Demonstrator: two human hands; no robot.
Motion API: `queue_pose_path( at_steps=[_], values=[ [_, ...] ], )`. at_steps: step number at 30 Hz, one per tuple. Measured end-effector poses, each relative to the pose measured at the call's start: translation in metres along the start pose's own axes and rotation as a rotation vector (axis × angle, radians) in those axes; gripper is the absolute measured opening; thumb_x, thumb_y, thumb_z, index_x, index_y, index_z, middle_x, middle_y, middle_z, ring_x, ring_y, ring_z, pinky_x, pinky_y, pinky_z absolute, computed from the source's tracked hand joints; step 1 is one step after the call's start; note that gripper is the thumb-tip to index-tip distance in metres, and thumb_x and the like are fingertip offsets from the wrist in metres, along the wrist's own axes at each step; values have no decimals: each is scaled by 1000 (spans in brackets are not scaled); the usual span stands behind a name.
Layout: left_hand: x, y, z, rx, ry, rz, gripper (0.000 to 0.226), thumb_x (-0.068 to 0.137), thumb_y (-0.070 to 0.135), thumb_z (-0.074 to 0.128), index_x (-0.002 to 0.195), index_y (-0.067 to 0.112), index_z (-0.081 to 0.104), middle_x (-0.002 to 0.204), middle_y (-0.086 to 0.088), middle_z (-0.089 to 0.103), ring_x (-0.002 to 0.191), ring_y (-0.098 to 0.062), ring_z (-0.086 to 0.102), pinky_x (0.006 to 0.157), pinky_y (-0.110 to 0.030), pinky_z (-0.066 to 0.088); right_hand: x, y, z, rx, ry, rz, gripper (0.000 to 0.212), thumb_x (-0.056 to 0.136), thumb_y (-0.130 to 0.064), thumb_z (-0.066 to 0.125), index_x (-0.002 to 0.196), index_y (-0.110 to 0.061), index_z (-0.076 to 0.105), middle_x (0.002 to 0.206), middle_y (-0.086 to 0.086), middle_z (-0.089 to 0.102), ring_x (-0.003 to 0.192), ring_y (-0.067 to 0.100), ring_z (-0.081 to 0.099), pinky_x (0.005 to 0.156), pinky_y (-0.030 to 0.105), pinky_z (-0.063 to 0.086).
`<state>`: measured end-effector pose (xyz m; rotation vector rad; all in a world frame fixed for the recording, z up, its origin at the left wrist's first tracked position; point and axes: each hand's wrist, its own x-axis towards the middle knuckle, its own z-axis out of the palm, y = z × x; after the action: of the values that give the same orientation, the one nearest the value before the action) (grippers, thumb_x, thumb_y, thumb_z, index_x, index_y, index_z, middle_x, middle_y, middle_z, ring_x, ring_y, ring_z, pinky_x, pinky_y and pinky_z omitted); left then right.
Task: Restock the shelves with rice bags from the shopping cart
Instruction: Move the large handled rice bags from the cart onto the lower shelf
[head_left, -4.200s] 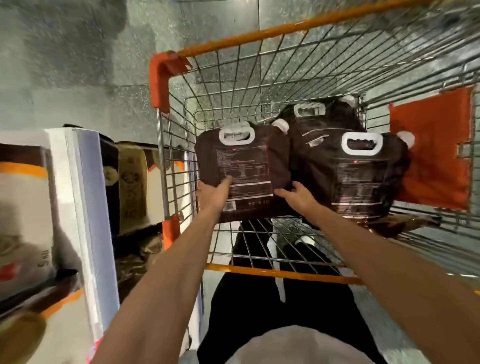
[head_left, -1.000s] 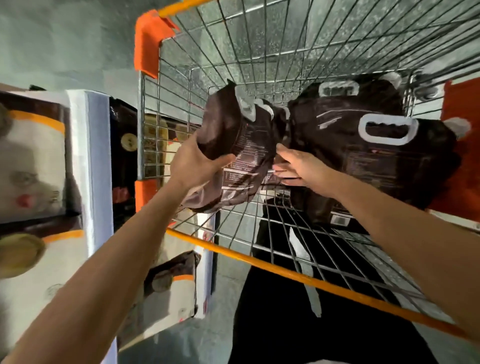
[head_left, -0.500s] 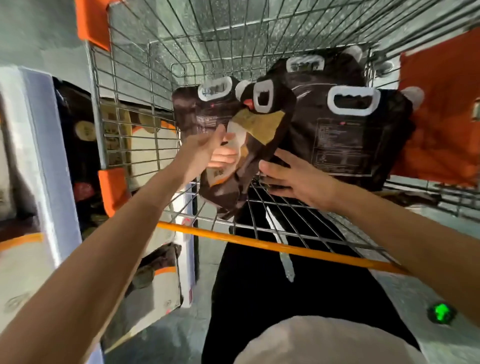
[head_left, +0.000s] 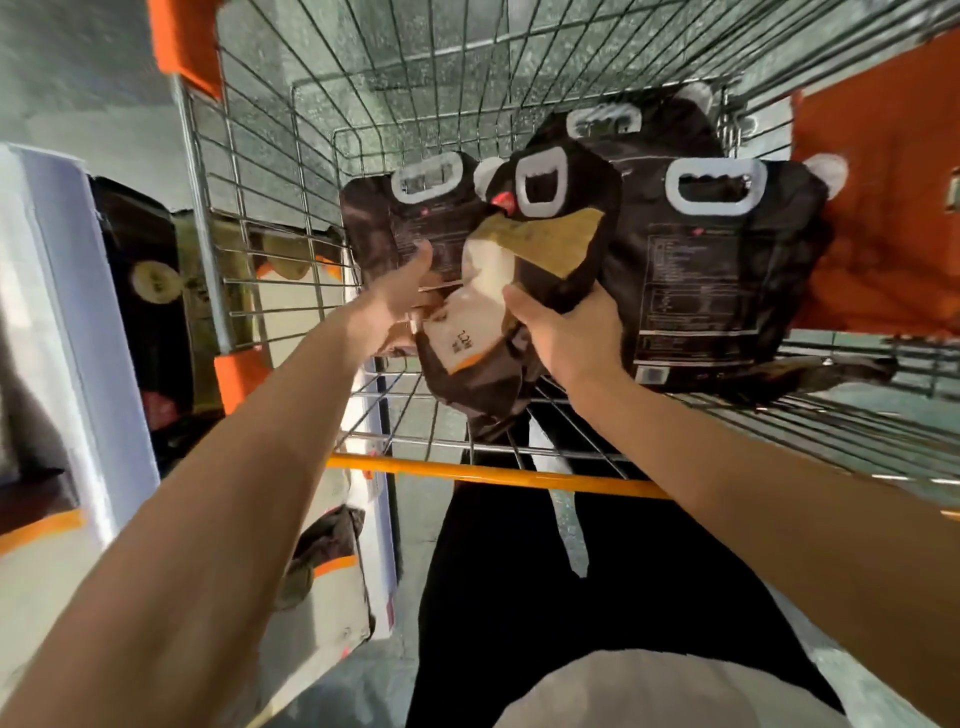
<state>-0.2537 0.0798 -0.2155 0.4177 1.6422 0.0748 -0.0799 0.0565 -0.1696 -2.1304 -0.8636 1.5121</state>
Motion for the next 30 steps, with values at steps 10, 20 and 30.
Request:
queue_pose_path(
  at_steps=[10, 20, 30],
  values=[
    [9, -22, -8, -126, -64, 15, 53, 98, 60, 40, 117, 17, 63, 122, 0, 66, 105, -17, 61, 75, -31, 45, -3, -15, 15, -142, 153, 16, 30, 74, -27, 83, 96, -10, 72, 90, 2, 73, 86, 21, 70, 79, 31, 57],
    [20, -15, -18, -266, 20, 136, 84, 69, 93, 40, 103, 24, 74, 114, 1, 73, 111, -19, 66, 105, -40, 46, 31, -73, -37, -247, -380, -221, 28, 73, -4, 82, 92, -20, 69, 90, -7, 71, 71, -7, 68, 66, 9, 51],
    [49, -10, 14, -134, -142, 194, 48, 87, 70, 53, 100, 25, 67, 127, 3, 62, 125, -18, 52, 111, -44, 35, 95, -23, -91, -155, -226, 213, 41, 73, -23, 83, 111, -14, 70, 104, 1, 74, 95, 13, 70, 88, 32, 55]
  ],
)
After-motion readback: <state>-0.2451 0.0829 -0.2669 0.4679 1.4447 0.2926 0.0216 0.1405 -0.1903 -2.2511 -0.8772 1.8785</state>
